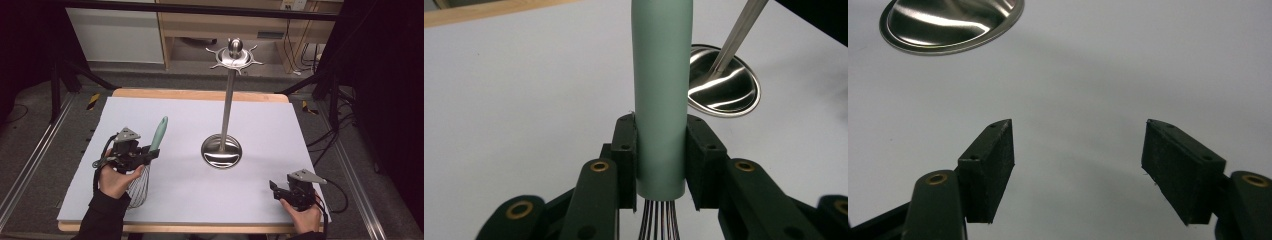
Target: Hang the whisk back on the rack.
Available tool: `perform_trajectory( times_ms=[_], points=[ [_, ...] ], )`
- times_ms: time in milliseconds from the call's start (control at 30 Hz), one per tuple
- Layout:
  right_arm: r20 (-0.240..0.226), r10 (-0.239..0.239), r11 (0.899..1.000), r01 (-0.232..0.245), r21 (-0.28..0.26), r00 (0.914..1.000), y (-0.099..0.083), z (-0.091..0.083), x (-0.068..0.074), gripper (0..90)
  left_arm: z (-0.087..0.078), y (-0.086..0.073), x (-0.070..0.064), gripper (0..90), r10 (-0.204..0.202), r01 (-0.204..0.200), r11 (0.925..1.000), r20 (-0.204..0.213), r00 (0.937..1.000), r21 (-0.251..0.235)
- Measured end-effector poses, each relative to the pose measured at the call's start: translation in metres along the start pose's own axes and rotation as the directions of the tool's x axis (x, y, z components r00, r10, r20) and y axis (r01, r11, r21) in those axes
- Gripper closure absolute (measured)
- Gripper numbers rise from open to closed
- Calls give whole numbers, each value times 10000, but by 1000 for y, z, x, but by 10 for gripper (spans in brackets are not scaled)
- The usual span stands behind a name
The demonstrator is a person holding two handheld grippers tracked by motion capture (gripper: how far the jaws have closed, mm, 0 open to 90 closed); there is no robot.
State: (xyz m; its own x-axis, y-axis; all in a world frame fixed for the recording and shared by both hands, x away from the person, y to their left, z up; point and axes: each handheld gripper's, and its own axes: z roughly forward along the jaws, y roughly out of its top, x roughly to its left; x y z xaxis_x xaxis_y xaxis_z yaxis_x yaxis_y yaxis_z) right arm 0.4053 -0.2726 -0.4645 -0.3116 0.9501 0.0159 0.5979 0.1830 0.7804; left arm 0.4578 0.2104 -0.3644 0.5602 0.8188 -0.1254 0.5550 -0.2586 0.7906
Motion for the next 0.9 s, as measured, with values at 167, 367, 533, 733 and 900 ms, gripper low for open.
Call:
perform_trajectory(
  times_ms=[167,367,533,733,900],
  points=[
    [-27,16,10000,-16,-23,10000,0,0,0,293,-10,4,-3,689,114,-113,9994,14,9999,-325],
    [-5,20,10000,-20,-76,10000,0,0,0,294,-16,10,-6,689,215,-214,9978,19,9998,-634],
    [-16,40,9999,-40,-126,10000,0,-1,0,293,-21,16,-11,689,392,-381,9933,81,9992,-1090],
    [-86,86,9996,-88,-251,9999,0,-2,0,292,-28,27,-20,689,551,-513,9858,199,9983,-1598],
    [-148,126,9997,-130,-227,9998,0,-2,0,290,-30,34,-27,689,696,-627,9801,302,9971,-1882]
  ],
)
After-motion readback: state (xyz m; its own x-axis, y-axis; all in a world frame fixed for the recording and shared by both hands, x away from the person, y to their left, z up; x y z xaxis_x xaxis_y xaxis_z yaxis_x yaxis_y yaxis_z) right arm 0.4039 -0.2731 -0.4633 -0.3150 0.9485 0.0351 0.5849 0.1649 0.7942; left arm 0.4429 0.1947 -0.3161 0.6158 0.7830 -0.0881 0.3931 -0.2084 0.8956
